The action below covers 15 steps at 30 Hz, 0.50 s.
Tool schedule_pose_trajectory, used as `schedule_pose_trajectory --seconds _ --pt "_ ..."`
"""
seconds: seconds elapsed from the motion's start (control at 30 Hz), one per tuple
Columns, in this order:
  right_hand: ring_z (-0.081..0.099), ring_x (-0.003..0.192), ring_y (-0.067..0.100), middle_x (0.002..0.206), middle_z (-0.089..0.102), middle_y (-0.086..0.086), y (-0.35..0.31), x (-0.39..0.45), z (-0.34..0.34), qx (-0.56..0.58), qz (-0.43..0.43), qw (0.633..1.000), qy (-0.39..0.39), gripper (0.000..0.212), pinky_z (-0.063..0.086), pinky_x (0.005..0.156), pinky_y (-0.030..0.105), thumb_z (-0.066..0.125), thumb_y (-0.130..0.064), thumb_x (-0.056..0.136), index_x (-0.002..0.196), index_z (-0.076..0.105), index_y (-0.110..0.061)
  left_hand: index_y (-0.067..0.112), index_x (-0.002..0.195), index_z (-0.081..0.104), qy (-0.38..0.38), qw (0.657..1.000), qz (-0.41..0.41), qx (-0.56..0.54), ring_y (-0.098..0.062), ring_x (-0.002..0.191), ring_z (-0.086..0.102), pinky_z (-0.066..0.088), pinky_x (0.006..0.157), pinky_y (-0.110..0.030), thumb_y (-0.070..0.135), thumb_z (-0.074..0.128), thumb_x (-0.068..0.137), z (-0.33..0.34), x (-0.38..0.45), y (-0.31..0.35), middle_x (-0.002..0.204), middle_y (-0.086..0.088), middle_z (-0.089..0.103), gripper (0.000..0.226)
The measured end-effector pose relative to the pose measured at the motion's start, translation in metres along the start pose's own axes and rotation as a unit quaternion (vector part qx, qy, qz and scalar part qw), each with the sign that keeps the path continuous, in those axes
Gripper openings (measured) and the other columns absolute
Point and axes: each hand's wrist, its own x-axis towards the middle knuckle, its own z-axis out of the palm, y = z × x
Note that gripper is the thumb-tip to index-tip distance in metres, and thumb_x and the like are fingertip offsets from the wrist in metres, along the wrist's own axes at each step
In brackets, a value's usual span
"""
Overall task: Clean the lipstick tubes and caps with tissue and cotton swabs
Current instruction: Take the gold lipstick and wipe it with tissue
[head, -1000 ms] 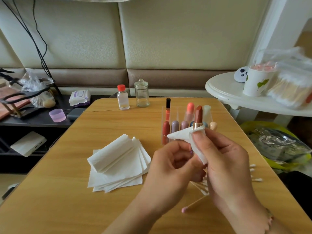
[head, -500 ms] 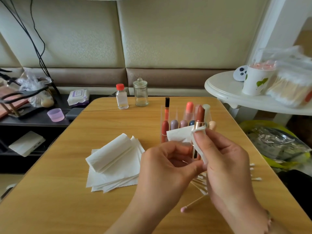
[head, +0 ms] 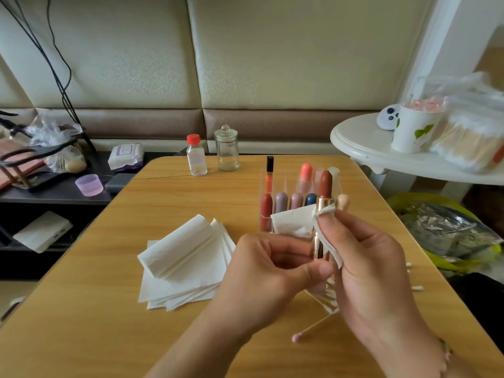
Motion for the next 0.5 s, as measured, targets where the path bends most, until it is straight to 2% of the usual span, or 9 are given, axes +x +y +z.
schedule_pose_trajectory --seconds 0.1,0.17,0.23,0.3,0.33,0.4,0.5 --pt "0.076 0.086 0.025 0.089 0.078 0.013 0.003 -0.002 0.0 -0.022 -0.032 0.999 0.023 0.011 0.06 0.071 0.03 0.077 -0.019 0.076 0.086 0.083 -0.017 0.013 0.075 0.076 0.061 0.994 0.01 0.088 -0.017 0.065 0.072 0.054 0.06 -0.025 0.014 0.087 0.071 0.005 -0.003 0.005 0.068 -0.002 0.074 0.011" --pt "0.075 0.078 0.016 0.083 0.078 0.006 0.005 -0.004 0.001 -0.06 -0.068 0.995 0.049 0.014 0.057 0.065 0.021 0.073 -0.023 0.075 0.084 0.083 -0.027 0.016 0.069 0.073 0.109 0.978 0.038 0.171 -0.009 0.058 0.068 0.05 0.053 -0.022 0.017 0.086 0.072 0.007 -0.006 0.004 0.063 0.005 0.071 0.014" --pt "0.073 0.071 0.008 0.078 0.078 -0.003 0.008 -0.005 0.002 -0.119 -0.108 0.985 0.066 0.016 0.054 0.062 0.016 0.074 -0.034 0.072 0.084 0.08 -0.041 0.019 0.066 0.067 0.159 0.943 0.1 0.275 -0.007 0.054 0.06 0.047 0.051 -0.024 0.022 0.081 0.071 0.007 -0.006 0.001 0.059 0.009 0.065 0.016" --pt "0.071 0.066 0.004 0.074 0.077 -0.008 0.01 -0.005 0.002 -0.149 -0.132 0.977 0.078 0.019 0.051 0.059 0.014 0.075 -0.039 0.071 0.088 0.078 -0.046 0.021 0.065 0.059 0.192 0.894 0.152 0.375 -0.013 0.057 0.054 0.046 0.051 -0.033 0.026 0.074 0.067 0.005 -0.004 -0.005 0.058 0.009 0.057 0.016" --pt "0.072 0.069 0.005 0.076 0.077 -0.008 0.012 -0.005 0.002 -0.154 -0.137 0.975 0.081 0.021 0.052 0.062 0.014 0.076 -0.037 0.072 0.091 0.077 -0.046 0.022 0.065 0.056 0.202 0.88 0.158 0.4 -0.014 0.057 0.052 0.045 0.051 -0.036 0.027 0.072 0.066 0.004 -0.003 -0.006 0.058 0.009 0.054 0.017" --pt "0.074 0.081 0.007 0.083 0.079 -0.007 0.014 -0.004 0.001 -0.148 -0.132 0.977 0.074 0.021 0.054 0.07 0.015 0.075 -0.034 0.073 0.092 0.077 -0.044 0.024 0.066 0.057 0.217 0.882 0.155 0.389 -0.013 0.058 0.055 0.047 0.052 -0.035 0.03 0.073 0.068 0.004 -0.003 -0.008 0.059 0.01 0.057 0.017" --pt "0.071 0.105 0.015 0.1 0.078 -0.001 0.014 0.0 -0.003 -0.069 -0.068 0.994 0.046 0.024 0.056 0.086 0.024 0.077 -0.045 0.072 0.095 0.08 -0.038 0.023 0.074 0.066 0.224 0.929 0.122 0.268 -0.008 0.06 0.063 0.051 0.057 -0.026 0.026 0.08 0.077 0.001 -0.002 -0.004 0.064 0.009 0.067 0.014"
